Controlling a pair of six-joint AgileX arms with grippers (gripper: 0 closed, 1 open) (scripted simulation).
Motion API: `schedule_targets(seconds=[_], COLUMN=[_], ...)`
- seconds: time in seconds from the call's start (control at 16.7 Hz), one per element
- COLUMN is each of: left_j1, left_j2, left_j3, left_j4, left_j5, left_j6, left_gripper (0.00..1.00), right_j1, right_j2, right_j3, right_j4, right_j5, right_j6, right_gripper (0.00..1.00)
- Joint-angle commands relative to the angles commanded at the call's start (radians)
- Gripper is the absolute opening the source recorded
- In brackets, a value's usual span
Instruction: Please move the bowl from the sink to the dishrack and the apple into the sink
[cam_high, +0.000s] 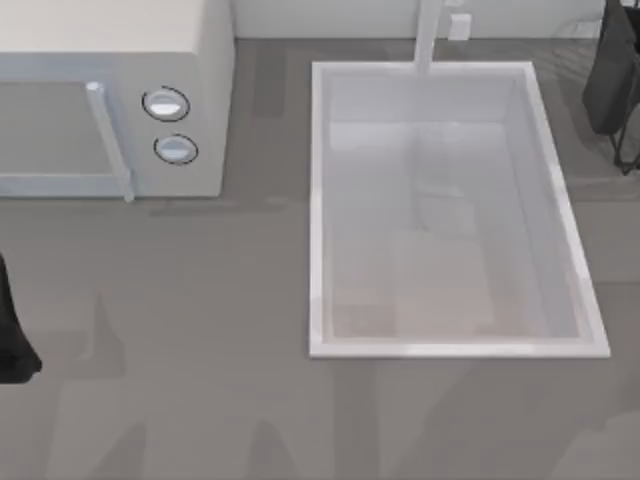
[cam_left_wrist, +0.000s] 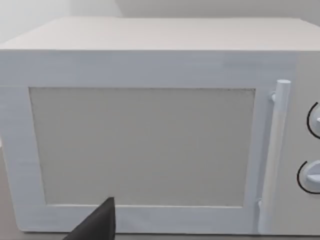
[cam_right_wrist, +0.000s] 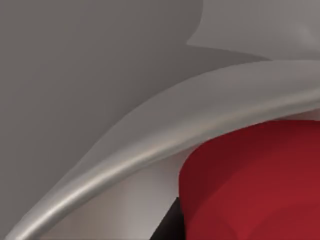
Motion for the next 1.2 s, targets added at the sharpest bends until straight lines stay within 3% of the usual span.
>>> schedule_targets(seconds=[0.24,0.66,1.2], left_j1=[0.0,0.0,0.0], left_j2=[0.0,0.0,0.0], left_j3=[0.0,0.0,0.0], left_j4=[0.0,0.0,0.0], left_j5=[0.0,0.0,0.0], left_j6=[0.0,0.0,0.0], left_gripper=[1.0,1.0,1.0], right_j1=[-0.001,-0.005,0.022], right_j2=[-0.019,-0.115,-0.111], right_j3=[0.062,0.257,0.266], right_j4=[-0.074,-0.382,-0.349], right_j5=[0.005,0.005,0.02], right_j6=[-0.003,-0.005,-0.001], right_gripper=[0.0,0.0,0.0])
